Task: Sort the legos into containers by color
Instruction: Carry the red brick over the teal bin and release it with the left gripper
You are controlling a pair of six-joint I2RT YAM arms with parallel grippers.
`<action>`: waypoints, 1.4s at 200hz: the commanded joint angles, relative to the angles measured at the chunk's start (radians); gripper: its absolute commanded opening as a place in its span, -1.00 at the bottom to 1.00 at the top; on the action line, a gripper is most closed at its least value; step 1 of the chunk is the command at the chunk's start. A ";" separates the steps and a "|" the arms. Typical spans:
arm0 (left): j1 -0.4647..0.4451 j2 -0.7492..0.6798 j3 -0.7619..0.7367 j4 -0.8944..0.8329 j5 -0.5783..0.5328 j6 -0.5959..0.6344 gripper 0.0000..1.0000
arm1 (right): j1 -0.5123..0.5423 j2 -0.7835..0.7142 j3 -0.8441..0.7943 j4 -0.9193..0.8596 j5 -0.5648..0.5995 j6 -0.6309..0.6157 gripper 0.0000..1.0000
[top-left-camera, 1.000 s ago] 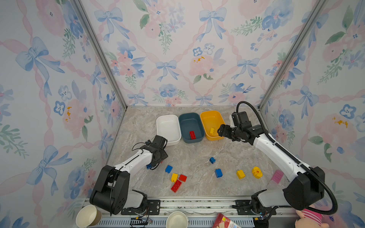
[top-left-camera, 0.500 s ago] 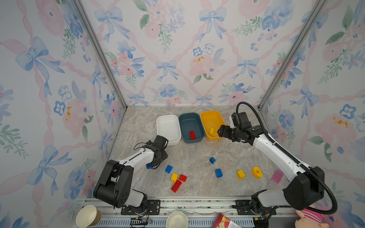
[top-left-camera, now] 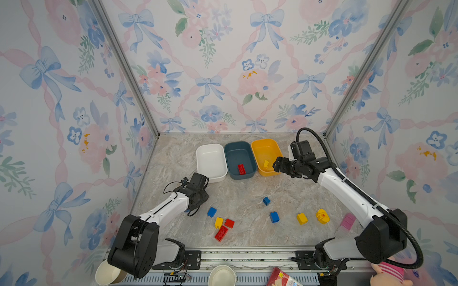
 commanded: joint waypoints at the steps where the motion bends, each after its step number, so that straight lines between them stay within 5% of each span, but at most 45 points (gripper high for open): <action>1: -0.034 -0.062 0.004 -0.007 -0.048 0.000 -0.57 | -0.007 -0.019 -0.009 -0.022 0.005 -0.003 0.71; 54: -0.199 -0.073 0.130 -0.009 -0.143 0.064 -0.62 | -0.003 -0.048 -0.027 -0.027 -0.001 0.011 0.71; 112: -0.331 0.080 0.332 -0.008 -0.238 0.141 -0.64 | 0.000 -0.101 -0.068 -0.046 0.003 0.024 0.78; 164: -0.338 0.271 0.537 -0.003 -0.256 0.239 -0.65 | 0.000 -0.126 -0.094 -0.046 -0.009 0.032 1.00; 280: -0.260 0.647 0.846 0.027 -0.137 0.392 -0.67 | -0.010 -0.159 -0.112 -0.055 -0.008 0.032 0.94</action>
